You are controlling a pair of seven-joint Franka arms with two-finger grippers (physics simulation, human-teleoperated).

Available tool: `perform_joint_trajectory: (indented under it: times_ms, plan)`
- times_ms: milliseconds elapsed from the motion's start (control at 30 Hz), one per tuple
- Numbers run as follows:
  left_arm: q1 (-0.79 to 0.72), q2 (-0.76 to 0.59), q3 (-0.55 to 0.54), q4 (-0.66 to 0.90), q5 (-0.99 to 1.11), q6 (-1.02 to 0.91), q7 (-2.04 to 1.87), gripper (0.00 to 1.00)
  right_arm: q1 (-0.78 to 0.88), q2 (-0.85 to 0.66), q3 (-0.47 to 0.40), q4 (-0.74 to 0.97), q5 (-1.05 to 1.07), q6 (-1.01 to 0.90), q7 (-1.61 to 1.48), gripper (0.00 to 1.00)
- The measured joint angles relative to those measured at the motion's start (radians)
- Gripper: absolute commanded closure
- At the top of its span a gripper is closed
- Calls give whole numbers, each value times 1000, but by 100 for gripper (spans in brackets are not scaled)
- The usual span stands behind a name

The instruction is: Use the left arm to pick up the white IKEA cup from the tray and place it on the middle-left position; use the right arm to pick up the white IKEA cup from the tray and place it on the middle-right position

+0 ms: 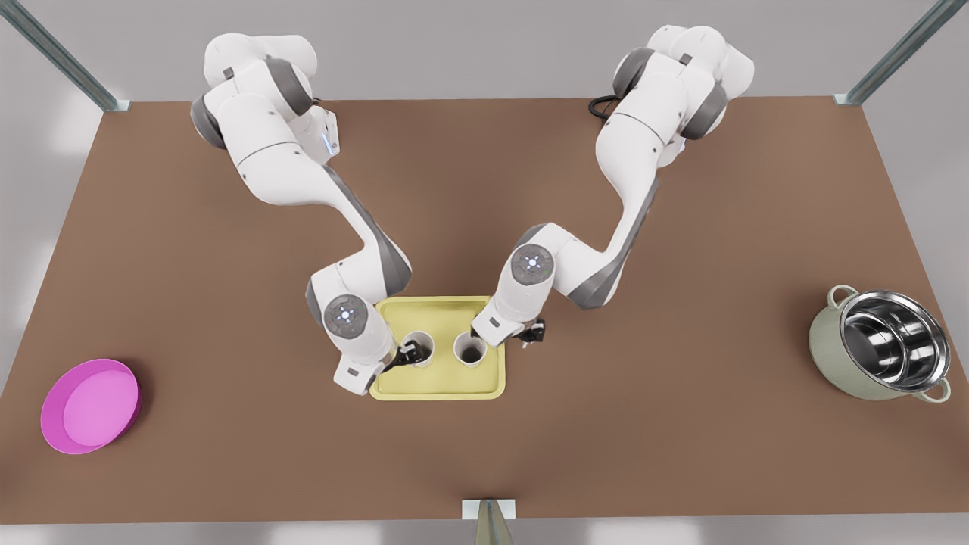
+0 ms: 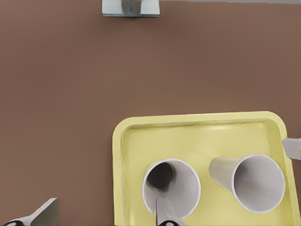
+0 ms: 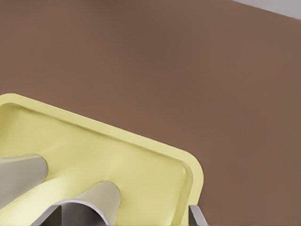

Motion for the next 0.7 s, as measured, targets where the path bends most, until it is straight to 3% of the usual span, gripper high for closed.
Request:
perform_joint_trajectory:
  times_ms: [100, 233, 700]
  plan:
    - [3, 94, 13, 100, 4, 23, -44, 0, 0, 8, -3, -7, 0, 14, 4, 0]
    - [-12, 109, 12, 123, 7, 32, -93, 0, 6, 8, 1, -55, 1, 24, 9, 0]
    - [-61, 115, 12, 23, 79, 55, -197, 1, 15, -1, 8, -144, 7, 19, 16, 2]
